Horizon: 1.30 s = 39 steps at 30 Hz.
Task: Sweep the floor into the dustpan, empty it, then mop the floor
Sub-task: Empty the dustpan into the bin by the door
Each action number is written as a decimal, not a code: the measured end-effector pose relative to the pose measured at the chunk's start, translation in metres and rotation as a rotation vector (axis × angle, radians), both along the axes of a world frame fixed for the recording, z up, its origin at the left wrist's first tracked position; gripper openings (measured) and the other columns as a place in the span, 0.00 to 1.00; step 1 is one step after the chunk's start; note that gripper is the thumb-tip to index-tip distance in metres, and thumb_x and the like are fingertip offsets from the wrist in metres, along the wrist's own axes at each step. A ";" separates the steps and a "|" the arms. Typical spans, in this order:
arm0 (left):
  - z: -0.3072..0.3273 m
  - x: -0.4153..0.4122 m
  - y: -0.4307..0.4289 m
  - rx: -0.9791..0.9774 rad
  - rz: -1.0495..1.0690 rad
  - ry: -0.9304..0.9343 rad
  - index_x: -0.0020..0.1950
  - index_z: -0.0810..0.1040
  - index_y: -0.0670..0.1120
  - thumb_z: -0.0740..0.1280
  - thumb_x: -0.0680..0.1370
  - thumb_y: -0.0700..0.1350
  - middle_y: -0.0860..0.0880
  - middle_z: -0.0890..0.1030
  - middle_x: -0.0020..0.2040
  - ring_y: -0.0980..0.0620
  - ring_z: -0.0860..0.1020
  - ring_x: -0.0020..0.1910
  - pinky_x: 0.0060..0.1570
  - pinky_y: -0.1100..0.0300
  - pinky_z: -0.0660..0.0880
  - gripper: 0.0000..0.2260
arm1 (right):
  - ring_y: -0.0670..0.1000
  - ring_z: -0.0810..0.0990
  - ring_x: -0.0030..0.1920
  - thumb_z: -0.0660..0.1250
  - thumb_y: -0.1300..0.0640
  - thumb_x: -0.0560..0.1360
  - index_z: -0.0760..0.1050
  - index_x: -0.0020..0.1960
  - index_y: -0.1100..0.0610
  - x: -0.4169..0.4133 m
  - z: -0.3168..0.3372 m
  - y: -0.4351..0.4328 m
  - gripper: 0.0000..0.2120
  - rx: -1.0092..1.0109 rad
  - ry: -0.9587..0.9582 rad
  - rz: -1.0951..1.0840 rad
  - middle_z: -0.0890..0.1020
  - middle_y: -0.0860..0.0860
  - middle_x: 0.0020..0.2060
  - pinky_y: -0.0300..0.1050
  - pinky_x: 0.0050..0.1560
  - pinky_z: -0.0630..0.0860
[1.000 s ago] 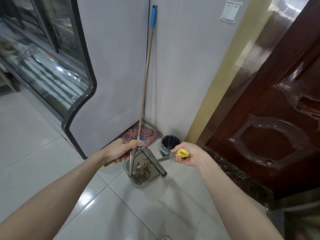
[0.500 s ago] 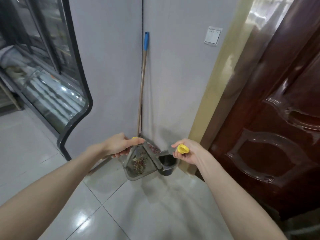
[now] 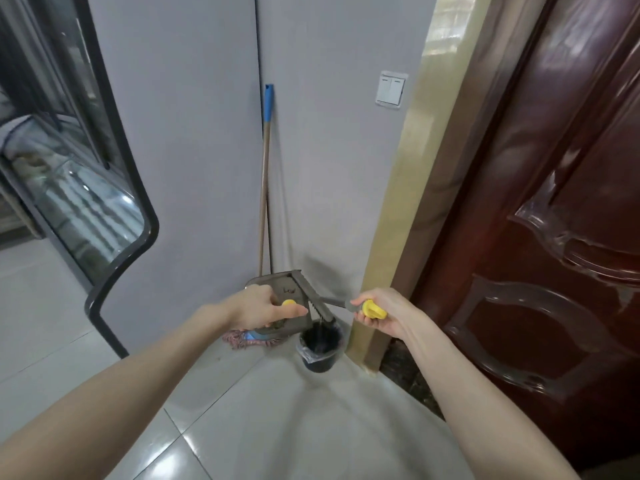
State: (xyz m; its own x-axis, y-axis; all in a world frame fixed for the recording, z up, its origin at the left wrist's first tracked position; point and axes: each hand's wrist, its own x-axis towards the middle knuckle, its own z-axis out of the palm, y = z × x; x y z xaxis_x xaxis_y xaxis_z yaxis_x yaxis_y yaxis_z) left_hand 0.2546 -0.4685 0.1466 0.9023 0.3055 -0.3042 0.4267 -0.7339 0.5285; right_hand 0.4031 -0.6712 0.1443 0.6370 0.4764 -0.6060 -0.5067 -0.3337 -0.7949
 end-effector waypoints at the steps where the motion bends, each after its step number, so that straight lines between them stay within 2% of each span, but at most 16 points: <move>1: -0.007 0.006 -0.003 0.007 -0.008 0.006 0.40 0.77 0.40 0.57 0.57 0.82 0.46 0.79 0.35 0.47 0.78 0.35 0.41 0.52 0.75 0.44 | 0.48 0.74 0.20 0.66 0.70 0.72 0.73 0.40 0.66 0.005 -0.002 -0.003 0.04 0.001 0.000 -0.003 0.73 0.57 0.30 0.34 0.18 0.69; 3: -0.017 0.015 -0.013 0.002 -0.019 0.009 0.44 0.77 0.41 0.56 0.55 0.83 0.44 0.82 0.40 0.47 0.79 0.40 0.47 0.48 0.76 0.46 | 0.48 0.74 0.21 0.66 0.70 0.72 0.72 0.40 0.66 0.014 -0.006 -0.012 0.04 0.000 -0.003 -0.015 0.73 0.58 0.30 0.35 0.18 0.69; 6: -0.025 0.022 -0.030 -0.009 -0.006 0.017 0.48 0.78 0.43 0.58 0.57 0.81 0.50 0.79 0.38 0.51 0.77 0.38 0.44 0.54 0.76 0.43 | 0.49 0.74 0.22 0.67 0.71 0.71 0.73 0.40 0.66 0.025 -0.016 -0.023 0.04 -0.007 0.003 -0.029 0.74 0.59 0.31 0.35 0.19 0.70; 9: -0.028 0.026 -0.043 0.025 -0.056 0.066 0.38 0.74 0.44 0.59 0.62 0.76 0.52 0.73 0.32 0.51 0.72 0.32 0.37 0.56 0.70 0.34 | 0.49 0.74 0.22 0.67 0.70 0.71 0.73 0.39 0.66 0.030 -0.023 -0.029 0.04 0.006 0.027 -0.055 0.75 0.59 0.31 0.35 0.19 0.69; 11: -0.031 0.029 -0.050 0.083 -0.112 0.095 0.35 0.72 0.48 0.58 0.63 0.76 0.52 0.71 0.32 0.50 0.73 0.34 0.37 0.55 0.69 0.30 | 0.49 0.74 0.21 0.66 0.70 0.71 0.73 0.40 0.66 0.032 -0.027 -0.032 0.04 0.017 0.043 -0.072 0.74 0.59 0.32 0.35 0.19 0.69; 13: -0.036 0.033 -0.054 0.117 -0.142 0.102 0.36 0.72 0.49 0.55 0.63 0.77 0.52 0.72 0.33 0.49 0.74 0.35 0.38 0.54 0.71 0.31 | 0.49 0.74 0.22 0.67 0.70 0.71 0.73 0.41 0.66 0.037 -0.030 -0.032 0.03 0.021 0.054 -0.081 0.74 0.59 0.32 0.36 0.19 0.69; 16: -0.039 0.039 -0.062 0.165 -0.169 0.121 0.33 0.67 0.47 0.53 0.62 0.77 0.51 0.71 0.31 0.49 0.71 0.32 0.34 0.55 0.67 0.32 | 0.49 0.74 0.23 0.67 0.70 0.71 0.73 0.41 0.66 0.045 -0.034 -0.033 0.03 0.020 0.055 -0.093 0.75 0.59 0.34 0.36 0.19 0.69; 18: -0.045 0.044 -0.068 0.191 -0.204 0.150 0.35 0.69 0.44 0.53 0.61 0.79 0.49 0.73 0.32 0.47 0.74 0.33 0.35 0.54 0.70 0.37 | 0.50 0.75 0.23 0.67 0.70 0.71 0.74 0.41 0.66 0.050 -0.039 -0.034 0.03 0.011 0.055 -0.103 0.75 0.60 0.34 0.36 0.19 0.69; 21: -0.060 0.050 -0.074 0.268 -0.257 0.214 0.41 0.75 0.42 0.50 0.59 0.81 0.46 0.78 0.37 0.45 0.79 0.40 0.43 0.51 0.76 0.43 | 0.50 0.74 0.23 0.67 0.70 0.71 0.73 0.43 0.66 0.049 -0.048 -0.035 0.03 -0.004 0.073 -0.111 0.74 0.59 0.33 0.36 0.19 0.68; 24: -0.059 0.056 -0.077 0.312 -0.301 0.266 0.40 0.75 0.42 0.51 0.61 0.80 0.46 0.78 0.36 0.45 0.78 0.38 0.40 0.54 0.74 0.41 | 0.50 0.74 0.23 0.66 0.70 0.72 0.73 0.41 0.66 0.049 -0.053 -0.036 0.03 0.010 0.086 -0.124 0.74 0.59 0.32 0.36 0.19 0.68; 27: -0.053 0.064 -0.078 0.317 -0.324 0.267 0.36 0.71 0.43 0.51 0.63 0.78 0.48 0.73 0.33 0.47 0.73 0.32 0.37 0.54 0.72 0.37 | 0.50 0.74 0.23 0.66 0.70 0.72 0.73 0.42 0.67 0.049 -0.051 -0.038 0.02 0.010 0.079 -0.125 0.74 0.59 0.31 0.36 0.19 0.67; 32: -0.043 0.071 -0.081 0.324 -0.339 0.282 0.38 0.75 0.41 0.52 0.62 0.79 0.46 0.75 0.35 0.44 0.77 0.36 0.39 0.53 0.74 0.40 | 0.50 0.74 0.23 0.66 0.70 0.72 0.73 0.44 0.66 0.049 -0.049 -0.047 0.03 0.011 0.095 -0.138 0.73 0.59 0.31 0.36 0.19 0.68; 36: -0.029 0.080 -0.089 0.325 -0.337 0.293 0.35 0.73 0.43 0.57 0.68 0.75 0.47 0.74 0.34 0.48 0.72 0.32 0.32 0.57 0.66 0.33 | 0.50 0.74 0.23 0.66 0.70 0.72 0.72 0.43 0.66 0.048 -0.047 -0.059 0.03 0.033 0.121 -0.158 0.73 0.58 0.32 0.36 0.20 0.69; 39: -0.019 0.082 -0.097 0.296 -0.303 0.295 0.35 0.72 0.44 0.59 0.71 0.71 0.48 0.74 0.35 0.50 0.73 0.32 0.31 0.58 0.66 0.29 | 0.50 0.74 0.24 0.66 0.69 0.71 0.72 0.44 0.66 0.045 -0.049 -0.061 0.03 0.027 0.137 -0.152 0.74 0.58 0.32 0.36 0.20 0.68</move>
State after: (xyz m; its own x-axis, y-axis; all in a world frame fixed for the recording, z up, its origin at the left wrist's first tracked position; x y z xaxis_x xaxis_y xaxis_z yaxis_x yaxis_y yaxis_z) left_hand 0.3363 -0.5651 0.1274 0.8526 0.1553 -0.4989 0.2712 -0.9477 0.1685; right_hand 0.4477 -0.7321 0.0954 0.6152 0.3982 -0.6804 -0.6537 -0.2247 -0.7226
